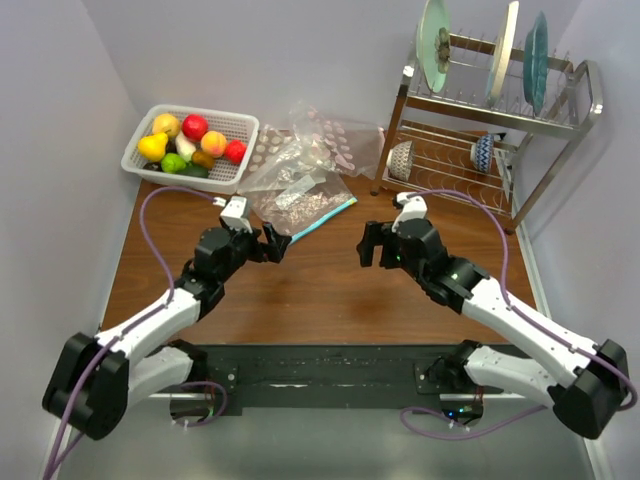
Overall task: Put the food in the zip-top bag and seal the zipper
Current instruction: Pick up the zipper food storage bag at the center of the board.
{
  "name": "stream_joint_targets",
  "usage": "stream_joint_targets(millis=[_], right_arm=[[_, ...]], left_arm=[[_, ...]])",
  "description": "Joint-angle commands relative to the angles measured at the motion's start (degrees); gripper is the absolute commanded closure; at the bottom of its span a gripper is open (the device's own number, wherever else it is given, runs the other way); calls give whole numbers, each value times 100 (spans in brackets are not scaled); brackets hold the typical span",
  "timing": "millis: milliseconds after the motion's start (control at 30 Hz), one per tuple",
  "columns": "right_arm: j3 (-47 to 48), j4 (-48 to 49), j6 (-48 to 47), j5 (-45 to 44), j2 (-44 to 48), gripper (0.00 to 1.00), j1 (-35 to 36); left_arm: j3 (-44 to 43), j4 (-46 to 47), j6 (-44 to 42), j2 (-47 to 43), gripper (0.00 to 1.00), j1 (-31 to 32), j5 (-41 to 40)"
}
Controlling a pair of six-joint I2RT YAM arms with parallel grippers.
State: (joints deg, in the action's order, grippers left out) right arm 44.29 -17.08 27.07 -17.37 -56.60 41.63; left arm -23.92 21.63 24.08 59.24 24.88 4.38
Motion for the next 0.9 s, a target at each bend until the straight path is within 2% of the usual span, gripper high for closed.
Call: stream_joint_targets(millis=[0, 233, 367, 533, 700, 833, 867], right_arm=[[527, 319, 386, 567, -290, 4, -382], [388, 460, 905, 902, -133, 7, -1024], [264, 399, 897, 831, 262, 7, -1227], [264, 223, 835, 814, 518, 7, -1253], [299, 118, 774, 787, 650, 6, -1271], [326, 73, 730, 805, 650, 6, -1271], [326, 73, 730, 814, 633, 6, -1271]], left_arm=[[-560, 158, -447, 613, 2, 87, -122], [-1473, -175, -957, 1572, 5, 446, -421], [-2159, -667, -1632, 2291, 9, 1008, -1219], [-2993, -1387, -2134, 3031, 15, 1203, -1861], [-3320, -1696, -2381, 3699, 19, 1308, -2485], [-3522, -1846, -2548, 4051, 22, 1344, -2486], [-3575, -1890, -2557, 4190, 26, 1344, -2486]])
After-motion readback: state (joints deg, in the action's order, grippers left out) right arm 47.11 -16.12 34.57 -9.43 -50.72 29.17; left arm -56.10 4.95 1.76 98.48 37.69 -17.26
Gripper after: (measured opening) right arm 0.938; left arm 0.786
